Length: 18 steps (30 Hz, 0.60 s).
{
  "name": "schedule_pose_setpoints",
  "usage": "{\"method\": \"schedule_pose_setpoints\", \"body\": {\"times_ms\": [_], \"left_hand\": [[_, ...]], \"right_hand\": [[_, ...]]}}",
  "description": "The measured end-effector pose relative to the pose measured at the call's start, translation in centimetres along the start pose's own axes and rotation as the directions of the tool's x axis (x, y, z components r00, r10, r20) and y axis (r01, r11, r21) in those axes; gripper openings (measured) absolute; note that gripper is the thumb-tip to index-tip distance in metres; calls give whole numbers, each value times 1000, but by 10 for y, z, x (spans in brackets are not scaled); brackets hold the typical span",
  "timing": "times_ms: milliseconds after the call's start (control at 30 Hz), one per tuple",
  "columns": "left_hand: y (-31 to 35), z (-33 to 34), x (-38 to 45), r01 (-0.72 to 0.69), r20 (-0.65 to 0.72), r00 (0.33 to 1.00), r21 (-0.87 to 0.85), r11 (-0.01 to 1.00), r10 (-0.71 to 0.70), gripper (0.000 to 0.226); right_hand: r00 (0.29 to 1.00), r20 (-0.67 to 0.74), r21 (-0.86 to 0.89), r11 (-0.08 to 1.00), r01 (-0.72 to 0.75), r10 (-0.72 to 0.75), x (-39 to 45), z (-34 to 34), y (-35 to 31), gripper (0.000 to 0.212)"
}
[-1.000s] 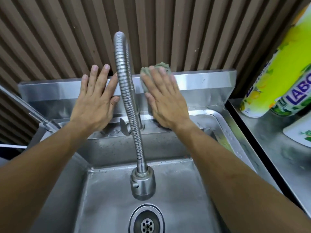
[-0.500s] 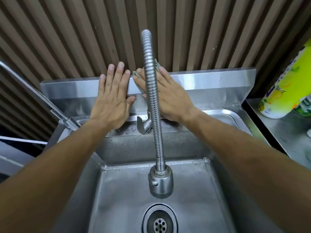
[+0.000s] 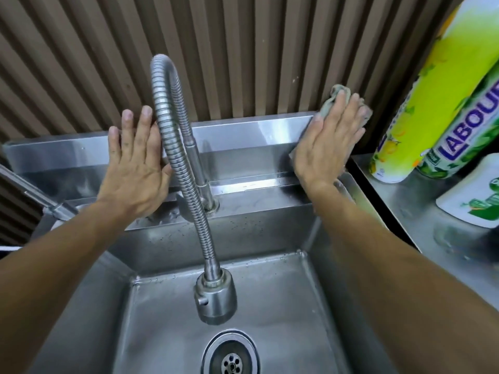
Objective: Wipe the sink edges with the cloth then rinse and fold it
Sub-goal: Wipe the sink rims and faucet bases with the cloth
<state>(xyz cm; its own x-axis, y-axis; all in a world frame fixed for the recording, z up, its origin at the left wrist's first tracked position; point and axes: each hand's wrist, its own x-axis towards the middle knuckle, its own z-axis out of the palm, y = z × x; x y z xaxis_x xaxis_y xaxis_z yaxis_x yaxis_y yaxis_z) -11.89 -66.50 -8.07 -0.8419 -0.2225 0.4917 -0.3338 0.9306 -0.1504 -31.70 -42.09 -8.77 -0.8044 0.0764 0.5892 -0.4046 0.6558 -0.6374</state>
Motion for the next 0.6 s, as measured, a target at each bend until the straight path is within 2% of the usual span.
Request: {"method": "schedule_pose_setpoints", "body": {"times_ms": [67, 100, 167, 200, 233, 267, 300, 367, 400, 500, 600], "left_hand": [[0, 1, -1, -13, -16, 1000, 2, 1000, 13, 77], [-1, 1, -1, -22, -28, 999, 1, 1000, 22, 77], [-1, 1, -2, -30, -54, 998, -2, 1000, 30, 78], [-1, 1, -2, -30, -67, 997, -2, 1000, 30, 79], [-1, 2, -2, -29, -74, 997, -3, 1000, 29, 79], [-1, 2, -2, -29, -78, 997, -2, 1000, 29, 79], [-1, 2, -2, -32, -83, 996, 2, 999, 32, 79], [-1, 2, -2, -46, -102, 994, 6, 999, 46, 79], [0, 2, -2, -51, -116, 992, 4, 999, 52, 78], [4, 2, -1, -37, -133, 990, -13, 999, 35, 76], [5, 2, -1, -29, -116, 993, -14, 999, 27, 75]], "right_hand": [[994, -33, 87, 991, -106, 109, -18, 13, -37, 60], [997, -14, 85, 994, -72, 73, -32, 20, -52, 60], [985, 93, 53, 989, 137, -142, -61, 29, -64, 61], [951, 151, 54, 963, 263, -268, -69, 30, -58, 61], [913, 194, 68, 933, 353, -360, -67, 30, -47, 60], [896, 208, 78, 920, 385, -392, -60, 28, -35, 59], [914, 195, 67, 935, 349, -356, -50, 24, -24, 58], [988, 82, 46, 991, 126, -129, -24, 16, -6, 59], [1000, 21, 72, 997, 5, -6, -11, 13, -1, 59], [977, -64, 243, 952, -185, 206, 8, 11, -4, 58], [897, -54, 409, 829, -382, 440, -1, 20, -29, 63]]}}
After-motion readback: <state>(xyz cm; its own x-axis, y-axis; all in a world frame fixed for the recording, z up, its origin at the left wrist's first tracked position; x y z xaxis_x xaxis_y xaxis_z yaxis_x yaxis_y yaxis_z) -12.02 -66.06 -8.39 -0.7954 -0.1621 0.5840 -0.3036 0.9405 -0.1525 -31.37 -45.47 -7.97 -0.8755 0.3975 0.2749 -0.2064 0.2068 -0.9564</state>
